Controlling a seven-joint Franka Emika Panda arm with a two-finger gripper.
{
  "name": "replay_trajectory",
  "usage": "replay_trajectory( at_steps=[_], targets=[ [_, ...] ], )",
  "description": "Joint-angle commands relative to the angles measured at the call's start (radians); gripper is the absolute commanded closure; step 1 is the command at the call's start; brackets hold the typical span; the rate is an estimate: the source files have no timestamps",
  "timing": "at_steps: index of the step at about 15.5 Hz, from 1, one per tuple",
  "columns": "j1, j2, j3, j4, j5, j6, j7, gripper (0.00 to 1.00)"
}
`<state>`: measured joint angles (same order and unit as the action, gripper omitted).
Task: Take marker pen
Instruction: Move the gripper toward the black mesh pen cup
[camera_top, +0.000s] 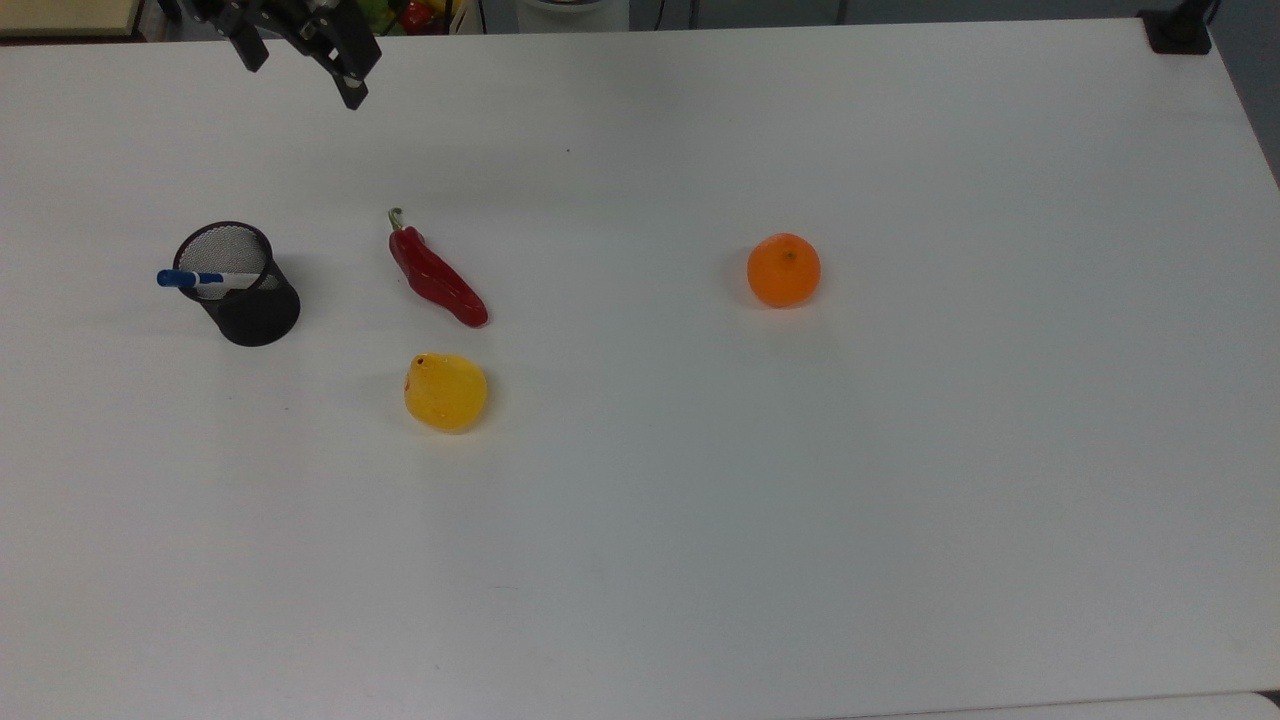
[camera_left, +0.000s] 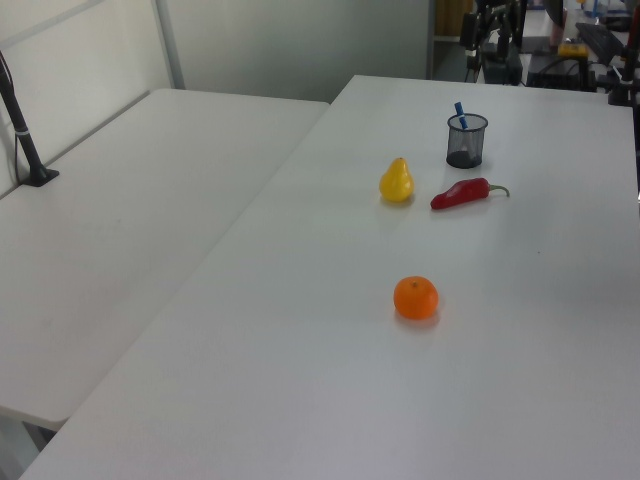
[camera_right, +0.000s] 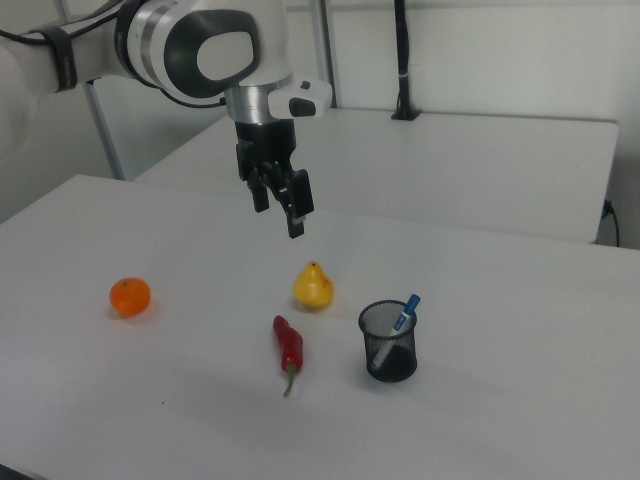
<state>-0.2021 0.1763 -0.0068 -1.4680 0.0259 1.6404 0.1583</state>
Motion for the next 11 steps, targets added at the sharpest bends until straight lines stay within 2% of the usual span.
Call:
replay_trajectory(
  at_steps=[1, 4, 7, 11],
  targets=[
    [0.006, -0.035, 0.004, -0.002, -0.006, -0.065, 0.081, 0.00],
    [0.013, -0.025, 0.004, -0.003, -0.018, -0.059, 0.084, 0.00],
    [0.046, -0.023, -0.007, -0.003, -0.060, -0.031, 0.083, 0.00],
    [0.049, -0.006, -0.012, -0.014, -0.058, 0.123, 0.084, 0.00]
  ],
)
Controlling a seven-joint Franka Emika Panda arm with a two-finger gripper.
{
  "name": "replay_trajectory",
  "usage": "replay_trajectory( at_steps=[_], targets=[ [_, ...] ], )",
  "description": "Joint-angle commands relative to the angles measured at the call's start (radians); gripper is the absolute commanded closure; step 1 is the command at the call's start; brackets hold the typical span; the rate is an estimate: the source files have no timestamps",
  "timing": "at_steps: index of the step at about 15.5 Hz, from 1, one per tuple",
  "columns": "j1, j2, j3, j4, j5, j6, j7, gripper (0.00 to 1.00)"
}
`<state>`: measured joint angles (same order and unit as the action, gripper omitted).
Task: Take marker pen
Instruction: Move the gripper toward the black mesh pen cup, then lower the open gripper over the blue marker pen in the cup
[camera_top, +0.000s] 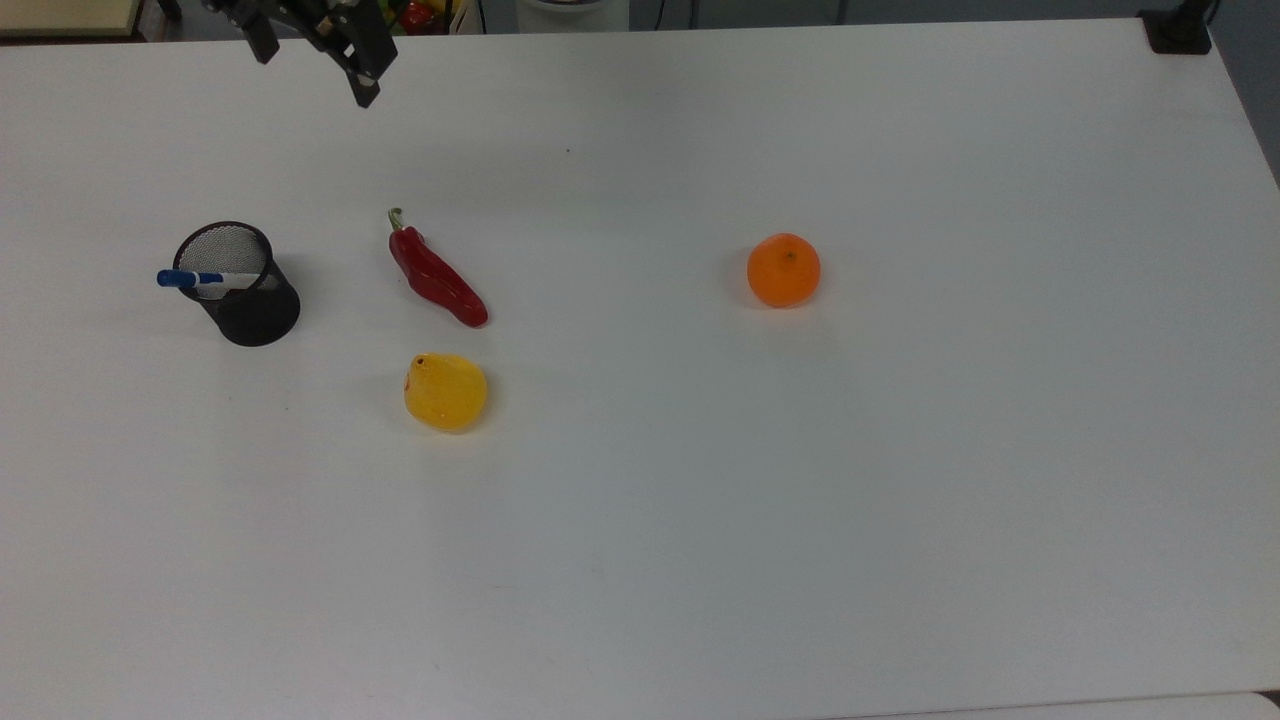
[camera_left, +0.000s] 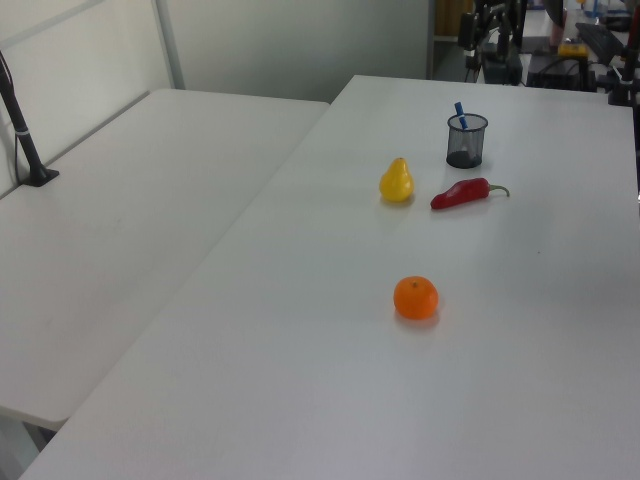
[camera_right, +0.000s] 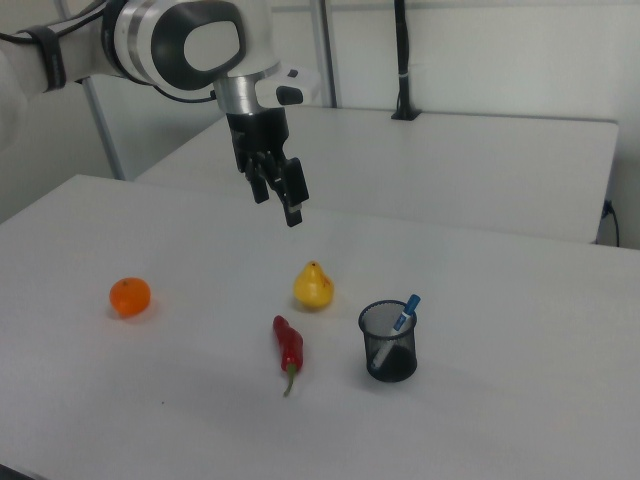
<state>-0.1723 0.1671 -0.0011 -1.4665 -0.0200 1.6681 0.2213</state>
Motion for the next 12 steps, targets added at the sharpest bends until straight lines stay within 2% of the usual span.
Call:
replay_trajectory(
  at_steps=[1, 10, 12],
  targets=[
    [0.019, 0.015, -0.022, -0.014, -0.009, 0.123, 0.018, 0.00],
    [0.019, 0.152, -0.103, -0.014, -0.008, 0.352, 0.004, 0.00],
    [0.019, 0.193, -0.138, -0.012, 0.000, 0.424, 0.006, 0.00]
  ],
)
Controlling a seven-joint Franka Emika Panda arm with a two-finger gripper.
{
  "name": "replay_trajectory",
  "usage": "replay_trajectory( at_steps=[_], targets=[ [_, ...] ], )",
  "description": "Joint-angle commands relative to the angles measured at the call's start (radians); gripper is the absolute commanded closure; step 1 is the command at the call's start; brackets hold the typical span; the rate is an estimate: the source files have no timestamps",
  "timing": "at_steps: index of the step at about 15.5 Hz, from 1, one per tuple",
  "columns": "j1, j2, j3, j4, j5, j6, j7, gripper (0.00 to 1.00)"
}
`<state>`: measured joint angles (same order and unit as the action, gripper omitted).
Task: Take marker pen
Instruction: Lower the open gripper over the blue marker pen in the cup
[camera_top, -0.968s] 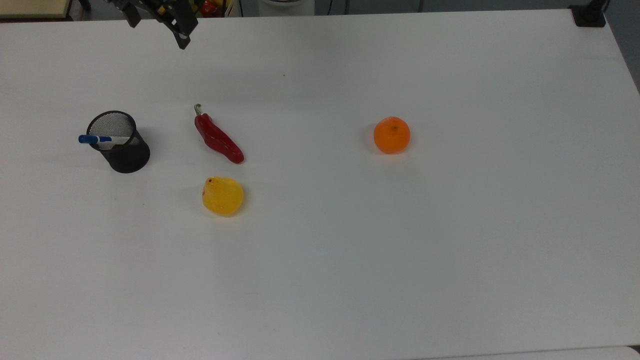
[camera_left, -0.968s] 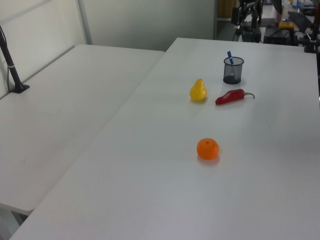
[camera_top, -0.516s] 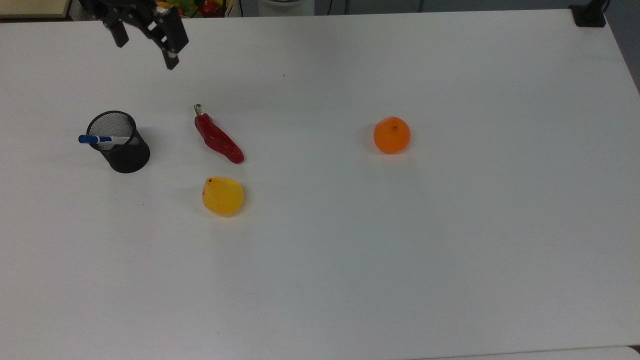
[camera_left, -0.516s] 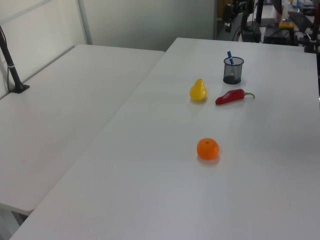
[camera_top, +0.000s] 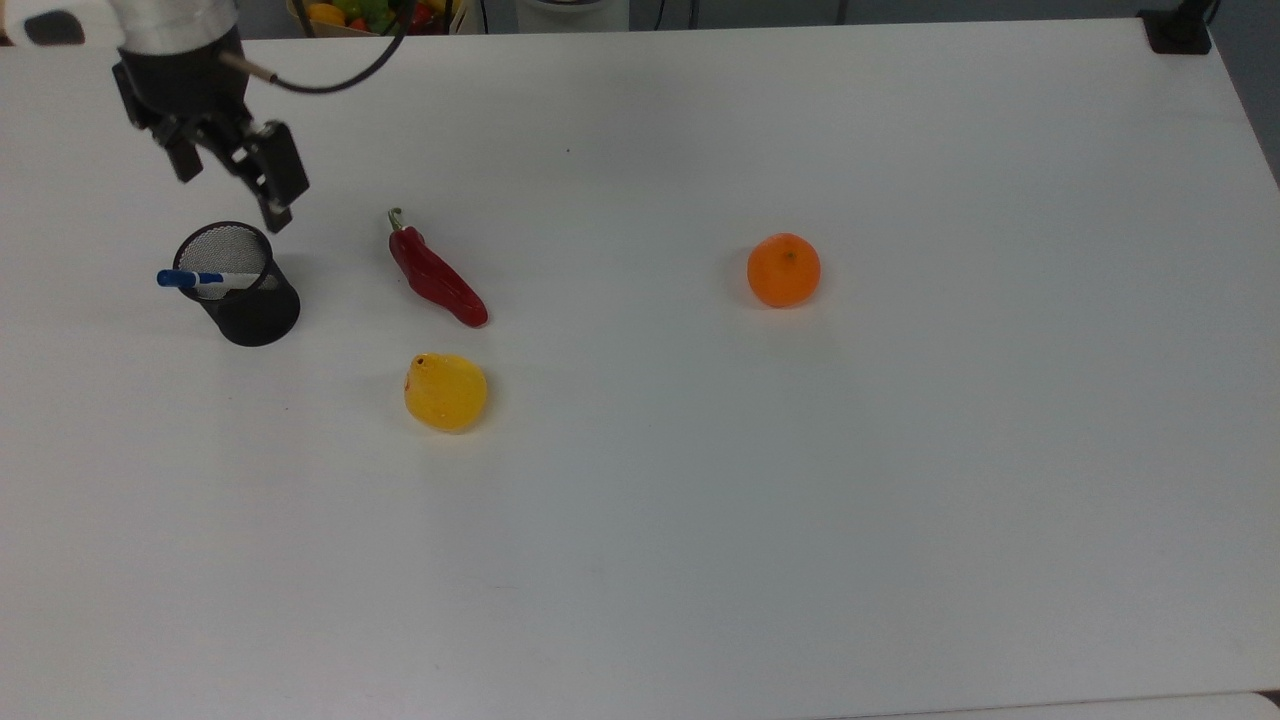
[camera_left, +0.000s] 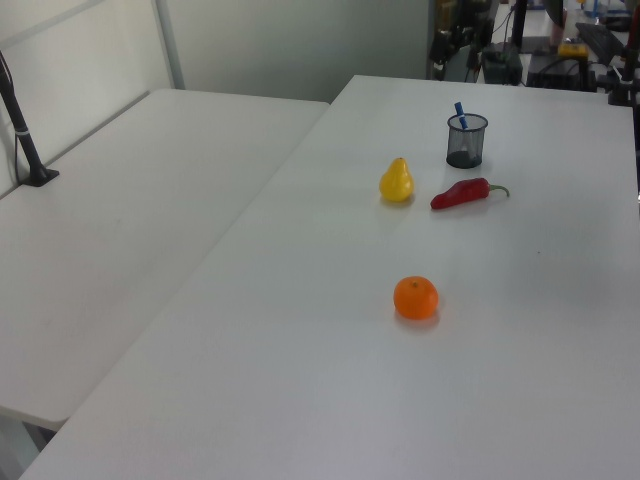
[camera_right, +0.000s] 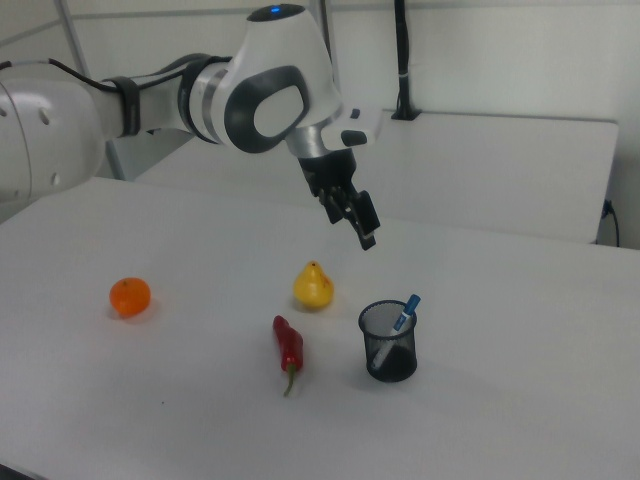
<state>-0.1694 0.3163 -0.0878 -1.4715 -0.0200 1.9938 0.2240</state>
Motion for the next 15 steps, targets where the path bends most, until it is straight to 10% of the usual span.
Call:
replay_trajectory(
  at_steps=[1, 15],
  targets=[
    [0.016, 0.056, -0.055, -0.009, 0.002, 0.141, 0.003, 0.00],
    [0.010, 0.153, -0.152, -0.082, 0.028, 0.283, -0.104, 0.19]
  ],
)
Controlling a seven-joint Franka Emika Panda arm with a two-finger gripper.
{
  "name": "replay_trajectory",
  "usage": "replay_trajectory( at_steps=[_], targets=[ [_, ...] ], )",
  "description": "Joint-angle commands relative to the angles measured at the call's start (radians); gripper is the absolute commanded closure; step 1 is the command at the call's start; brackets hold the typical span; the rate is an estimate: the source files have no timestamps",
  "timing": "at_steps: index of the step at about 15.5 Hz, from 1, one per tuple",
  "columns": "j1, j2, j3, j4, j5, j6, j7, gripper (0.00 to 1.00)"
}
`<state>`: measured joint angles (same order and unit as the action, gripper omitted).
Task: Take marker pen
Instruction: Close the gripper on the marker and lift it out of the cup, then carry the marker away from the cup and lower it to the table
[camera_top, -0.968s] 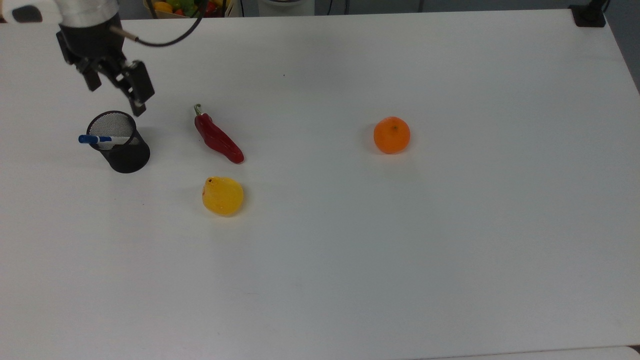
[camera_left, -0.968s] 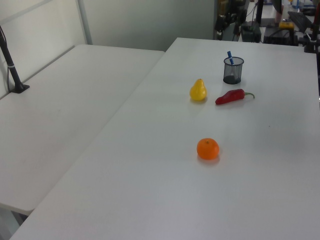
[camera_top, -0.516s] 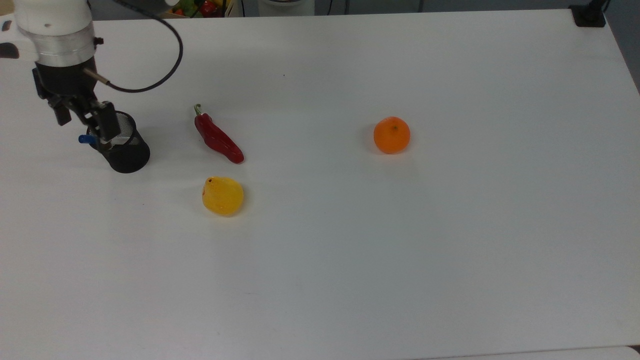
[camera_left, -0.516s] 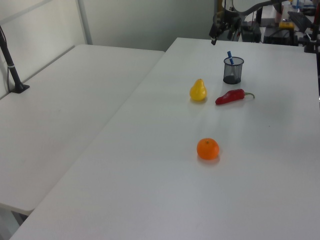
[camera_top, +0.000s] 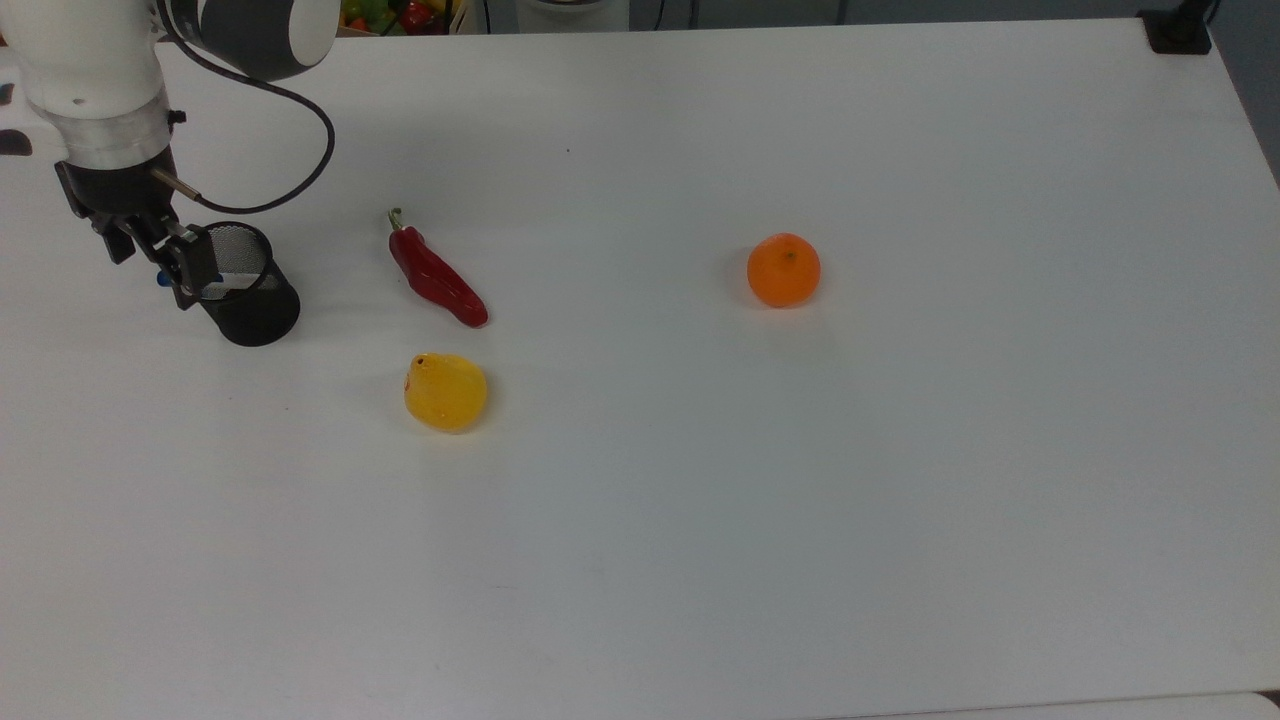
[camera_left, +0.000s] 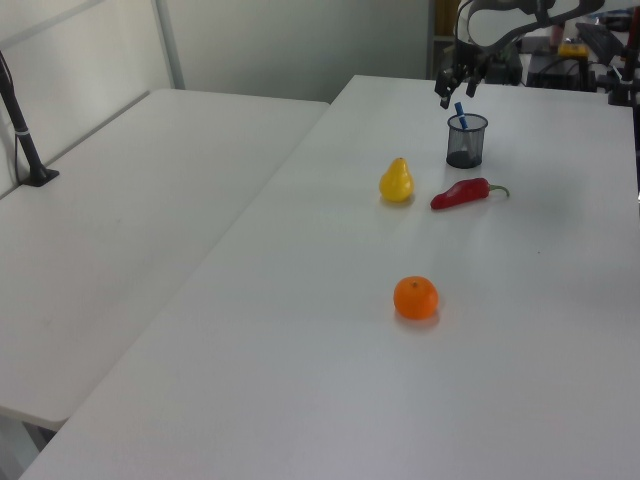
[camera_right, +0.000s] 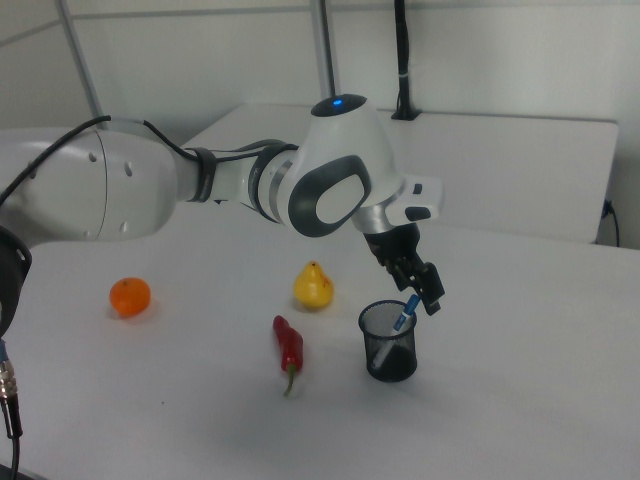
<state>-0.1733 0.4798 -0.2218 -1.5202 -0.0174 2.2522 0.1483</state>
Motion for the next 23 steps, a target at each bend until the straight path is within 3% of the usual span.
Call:
replay_trajectory(
  at_steps=[1, 2, 5, 6, 14, 20, 23],
  targets=[
    [0.014, -0.010, -0.017, -0.034, 0.030, 0.024, -0.029, 0.23],
    [0.012, -0.010, -0.017, -0.034, 0.031, 0.024, -0.029, 0.35],
    [0.011, -0.012, -0.017, -0.034, 0.043, 0.024, -0.029, 0.84],
    [0.011, -0.012, -0.017, -0.034, 0.050, 0.024, -0.029, 0.97],
    [0.011, -0.075, -0.017, -0.018, 0.096, 0.015, -0.029, 1.00],
    [0.023, -0.156, -0.021, 0.084, 0.114, -0.040, -0.030, 1.00],
    [0.092, -0.184, -0.024, 0.094, 0.122, -0.107, -0.027, 1.00]
  ],
)
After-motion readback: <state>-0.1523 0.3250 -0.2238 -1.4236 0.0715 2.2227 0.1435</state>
